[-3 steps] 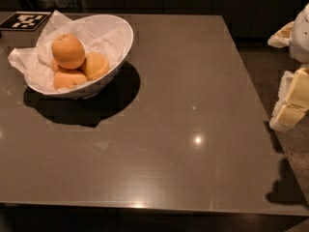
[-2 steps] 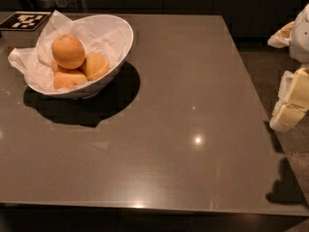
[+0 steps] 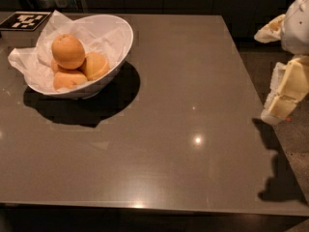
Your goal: Pick orange from white bowl
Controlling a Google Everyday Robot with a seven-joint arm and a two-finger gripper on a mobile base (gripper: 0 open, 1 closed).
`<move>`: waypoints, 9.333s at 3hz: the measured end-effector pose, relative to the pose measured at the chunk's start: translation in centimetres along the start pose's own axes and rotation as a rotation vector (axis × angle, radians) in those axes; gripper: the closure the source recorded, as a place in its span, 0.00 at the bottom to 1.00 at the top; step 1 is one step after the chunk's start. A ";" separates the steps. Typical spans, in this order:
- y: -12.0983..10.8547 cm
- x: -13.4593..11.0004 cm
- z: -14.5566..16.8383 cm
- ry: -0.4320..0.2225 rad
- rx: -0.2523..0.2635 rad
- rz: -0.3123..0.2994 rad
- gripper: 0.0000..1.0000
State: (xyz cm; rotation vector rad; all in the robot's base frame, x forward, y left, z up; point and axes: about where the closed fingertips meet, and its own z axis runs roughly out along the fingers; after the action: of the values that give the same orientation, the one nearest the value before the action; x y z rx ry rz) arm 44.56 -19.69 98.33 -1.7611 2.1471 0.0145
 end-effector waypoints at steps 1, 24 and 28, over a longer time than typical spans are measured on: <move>-0.3 -2.3 -0.1 -0.076 -0.045 -0.088 0.00; -7.0 -41.1 17.5 -0.540 -0.180 -0.010 0.00; -6.4 -42.2 20.9 -0.520 -0.264 -0.014 0.00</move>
Offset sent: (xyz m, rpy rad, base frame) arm 0.0052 0.0189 0.0072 0.0503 0.0044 0.0996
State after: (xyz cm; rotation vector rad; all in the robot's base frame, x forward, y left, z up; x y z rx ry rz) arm 62.90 23.75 92.12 -1.6688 1.8076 0.7013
